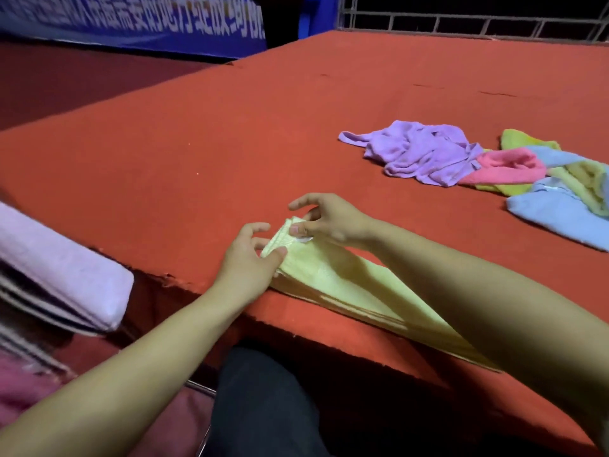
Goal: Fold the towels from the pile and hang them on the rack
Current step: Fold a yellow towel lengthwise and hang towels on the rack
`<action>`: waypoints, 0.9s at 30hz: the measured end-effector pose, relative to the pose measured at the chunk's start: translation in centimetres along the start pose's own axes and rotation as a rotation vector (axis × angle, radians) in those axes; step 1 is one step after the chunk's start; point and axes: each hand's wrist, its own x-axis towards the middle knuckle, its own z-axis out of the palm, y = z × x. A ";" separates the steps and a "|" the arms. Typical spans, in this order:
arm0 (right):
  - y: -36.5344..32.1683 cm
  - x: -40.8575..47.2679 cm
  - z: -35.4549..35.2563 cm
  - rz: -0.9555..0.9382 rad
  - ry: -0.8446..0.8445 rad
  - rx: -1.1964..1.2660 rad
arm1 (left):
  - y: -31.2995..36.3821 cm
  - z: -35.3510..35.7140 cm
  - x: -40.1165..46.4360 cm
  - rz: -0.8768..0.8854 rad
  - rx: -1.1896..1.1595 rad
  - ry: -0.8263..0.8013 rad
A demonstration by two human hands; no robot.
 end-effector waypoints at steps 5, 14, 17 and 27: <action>1.3 3.0 3.3 0.020 -0.029 -0.194 | -2.3 -1.5 1.1 -0.036 0.248 -0.019; 1.7 -3.3 0.9 -0.017 0.309 -0.435 | -1.4 -0.1 1.1 0.454 0.614 0.050; 3.1 -8.6 -0.2 0.065 0.335 -0.655 | -0.3 2.4 1.7 0.677 0.763 -0.272; 8.1 -20.1 -0.2 0.418 0.164 -0.877 | -1.4 4.6 2.7 0.533 1.189 -0.611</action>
